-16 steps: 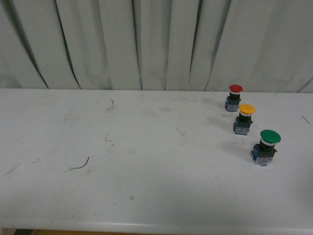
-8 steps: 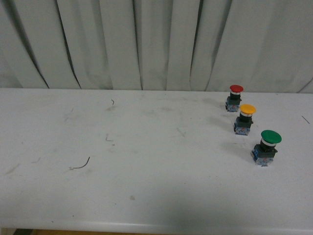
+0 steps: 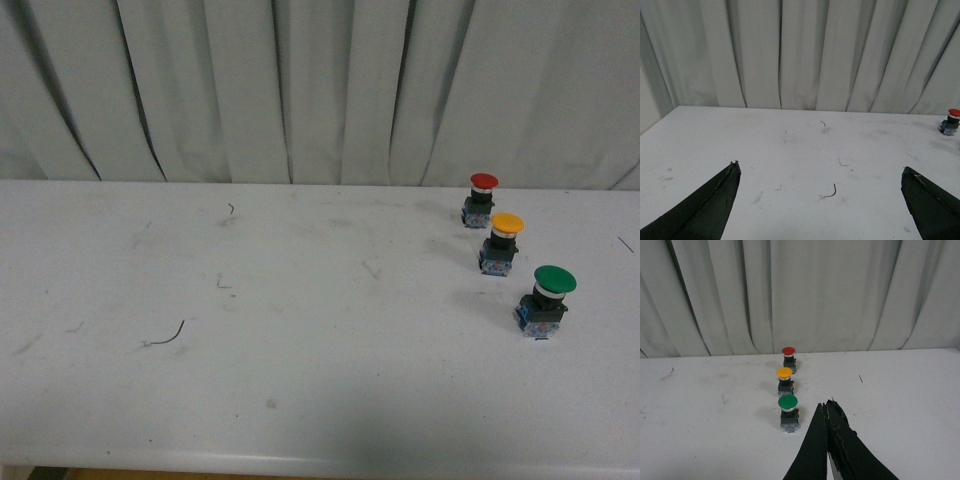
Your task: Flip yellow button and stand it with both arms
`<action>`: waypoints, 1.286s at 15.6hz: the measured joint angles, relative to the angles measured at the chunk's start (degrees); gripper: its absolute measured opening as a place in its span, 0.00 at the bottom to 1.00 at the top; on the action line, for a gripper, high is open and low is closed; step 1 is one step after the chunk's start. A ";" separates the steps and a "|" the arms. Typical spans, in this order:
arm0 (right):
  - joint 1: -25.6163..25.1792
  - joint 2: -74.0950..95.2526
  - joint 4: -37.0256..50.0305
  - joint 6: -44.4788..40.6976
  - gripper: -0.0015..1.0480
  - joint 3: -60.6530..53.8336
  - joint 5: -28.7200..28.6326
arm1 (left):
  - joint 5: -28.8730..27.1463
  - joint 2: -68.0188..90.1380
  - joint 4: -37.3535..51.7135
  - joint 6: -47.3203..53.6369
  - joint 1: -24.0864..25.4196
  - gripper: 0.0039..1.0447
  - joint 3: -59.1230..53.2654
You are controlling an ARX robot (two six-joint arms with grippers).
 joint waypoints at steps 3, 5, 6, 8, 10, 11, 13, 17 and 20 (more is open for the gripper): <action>0.00 -3.98 -2.45 0.02 0.02 -1.55 0.02 | 0.00 0.00 0.02 0.00 0.00 0.94 0.00; 0.00 -12.04 -10.62 -0.02 0.02 -1.57 0.00 | 0.02 0.00 0.04 0.00 0.00 0.94 0.00; 0.00 -12.04 -10.34 0.00 0.02 -1.57 0.00 | 0.04 0.00 0.00 -0.02 0.00 0.94 0.00; 0.00 -12.04 -10.23 0.00 0.02 -1.57 0.00 | 0.00 0.00 0.02 0.00 0.00 0.94 0.00; 0.00 -12.04 -10.25 -0.04 0.03 -1.57 0.00 | 0.00 0.00 0.02 -0.02 0.00 0.94 0.00; 0.00 -12.04 -10.23 -0.02 0.11 -1.57 0.00 | 0.00 0.00 0.02 0.00 0.00 0.94 0.00; 0.00 -12.04 -10.23 -0.02 0.36 -1.57 0.00 | 0.00 0.00 0.02 0.00 0.00 0.94 0.00; 0.00 -12.04 -10.23 -0.02 0.78 -1.57 0.00 | 0.00 0.00 0.02 0.00 0.00 0.94 0.00; 0.00 -12.04 -10.23 -0.02 0.93 -1.57 0.00 | 0.00 0.00 0.02 0.00 0.00 0.94 0.00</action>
